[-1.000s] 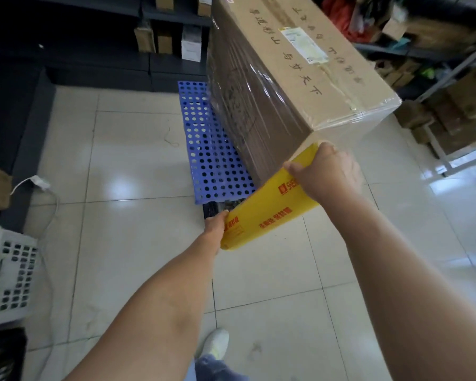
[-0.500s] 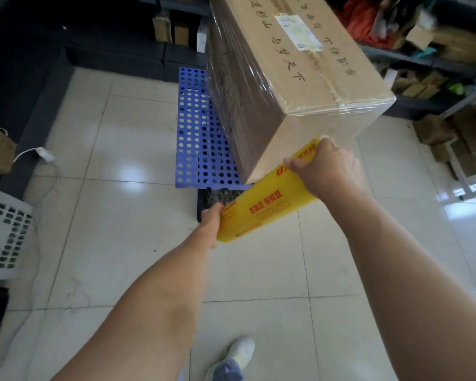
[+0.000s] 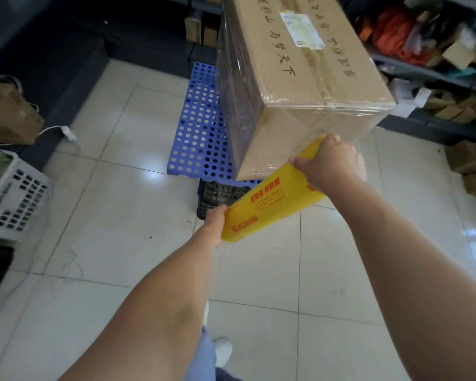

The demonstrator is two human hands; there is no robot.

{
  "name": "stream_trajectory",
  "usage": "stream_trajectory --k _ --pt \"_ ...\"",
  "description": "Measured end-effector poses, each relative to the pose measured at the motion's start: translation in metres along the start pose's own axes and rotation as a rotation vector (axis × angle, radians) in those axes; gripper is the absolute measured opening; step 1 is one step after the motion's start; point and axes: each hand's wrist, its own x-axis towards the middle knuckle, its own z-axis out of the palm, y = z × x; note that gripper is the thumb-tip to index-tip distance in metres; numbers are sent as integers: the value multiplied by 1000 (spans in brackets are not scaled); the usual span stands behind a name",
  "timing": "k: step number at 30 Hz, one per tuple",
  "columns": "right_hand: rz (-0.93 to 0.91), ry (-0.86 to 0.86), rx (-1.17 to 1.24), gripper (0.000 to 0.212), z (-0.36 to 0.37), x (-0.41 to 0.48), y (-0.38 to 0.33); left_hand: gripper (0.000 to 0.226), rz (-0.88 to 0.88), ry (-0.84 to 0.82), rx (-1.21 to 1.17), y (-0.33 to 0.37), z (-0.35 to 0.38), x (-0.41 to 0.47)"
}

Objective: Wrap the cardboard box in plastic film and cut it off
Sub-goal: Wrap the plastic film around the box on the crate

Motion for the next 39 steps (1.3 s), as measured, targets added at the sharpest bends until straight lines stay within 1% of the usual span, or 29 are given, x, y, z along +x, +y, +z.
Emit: stream_trajectory --k 6,8,12,15,16,18,20,22,25,27,29,32,35,37,39 --pt "-12 -104 -50 70 -10 17 15 68 -42 54 -40 -7 24 -3" --pt "-19 -119 -40 68 -10 20 16 65 -45 55 -50 -10 31 -2" --pt "-84 -110 -73 64 -9 27 27 50 0 91 -73 -18 48 0" --pt "-152 -90 -102 59 -12 33 40 32 22 99 -137 -27 64 1" --pt "-187 -78 -109 55 -14 35 45 30 18 111 -172 -31 71 0" --pt "-263 -40 -118 49 -17 39 55 37 36 160 -244 -38 86 2" --pt "-316 -12 -133 54 -19 42 65 47 58 235 -310 -46 102 3" --pt "-368 8 -113 56 -18 48 77 55 61 268 -367 -55 114 1" --pt "-456 -28 -69 37 -14 53 95 48 48 273 -466 -69 122 -5" --pt "-471 -49 -60 29 -14 53 102 47 39 283 -504 -76 121 -10" --pt "-463 -58 -62 32 -14 53 103 53 46 316 -489 -79 119 -13" --pt "-437 -55 -68 55 -15 55 104 64 56 363 -447 -77 120 -12" --pt "-426 -46 -100 63 -15 59 108 61 26 297 -435 -80 129 -8" --pt "-438 -87 -112 60 -18 63 114 56 -9 249 -450 -84 141 -14" --pt "-453 -119 -111 43 -22 66 121 57 -26 271 -462 -87 150 -16"
